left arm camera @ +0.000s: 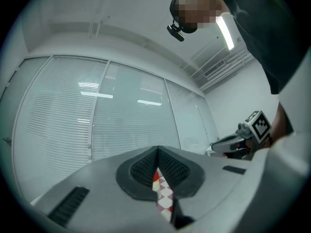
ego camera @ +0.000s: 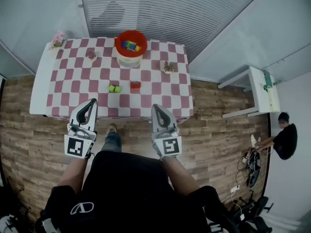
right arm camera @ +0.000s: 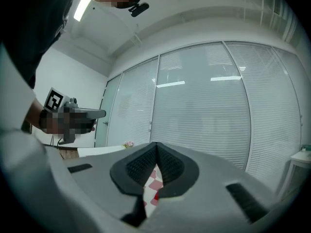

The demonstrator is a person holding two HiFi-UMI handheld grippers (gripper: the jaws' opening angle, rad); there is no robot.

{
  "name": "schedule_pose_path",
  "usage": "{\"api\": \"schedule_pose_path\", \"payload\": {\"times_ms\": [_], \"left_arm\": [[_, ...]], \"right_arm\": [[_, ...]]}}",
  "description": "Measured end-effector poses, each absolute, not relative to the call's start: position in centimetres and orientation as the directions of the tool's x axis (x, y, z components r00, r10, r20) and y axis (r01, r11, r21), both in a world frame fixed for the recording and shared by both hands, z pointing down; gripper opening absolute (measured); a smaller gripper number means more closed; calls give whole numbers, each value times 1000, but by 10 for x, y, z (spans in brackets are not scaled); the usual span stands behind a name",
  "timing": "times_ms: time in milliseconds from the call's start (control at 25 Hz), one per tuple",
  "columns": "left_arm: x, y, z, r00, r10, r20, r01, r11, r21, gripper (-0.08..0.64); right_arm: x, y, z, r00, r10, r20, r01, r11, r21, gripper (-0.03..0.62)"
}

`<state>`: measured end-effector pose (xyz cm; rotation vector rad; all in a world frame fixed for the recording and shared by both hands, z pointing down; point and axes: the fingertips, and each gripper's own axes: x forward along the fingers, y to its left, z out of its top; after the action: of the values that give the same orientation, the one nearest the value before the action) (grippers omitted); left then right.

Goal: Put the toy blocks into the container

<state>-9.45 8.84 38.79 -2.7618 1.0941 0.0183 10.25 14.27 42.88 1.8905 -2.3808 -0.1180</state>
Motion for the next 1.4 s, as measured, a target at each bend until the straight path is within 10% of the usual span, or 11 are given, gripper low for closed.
{"api": "schedule_pose_path", "payload": {"times_ms": [1400], "left_arm": [[-53, -85, 408, 741, -671, -19, -670, -736, -100, 6]], "right_arm": [[111, -47, 460, -308, -940, 146, -933, 329, 148, 5]]}}
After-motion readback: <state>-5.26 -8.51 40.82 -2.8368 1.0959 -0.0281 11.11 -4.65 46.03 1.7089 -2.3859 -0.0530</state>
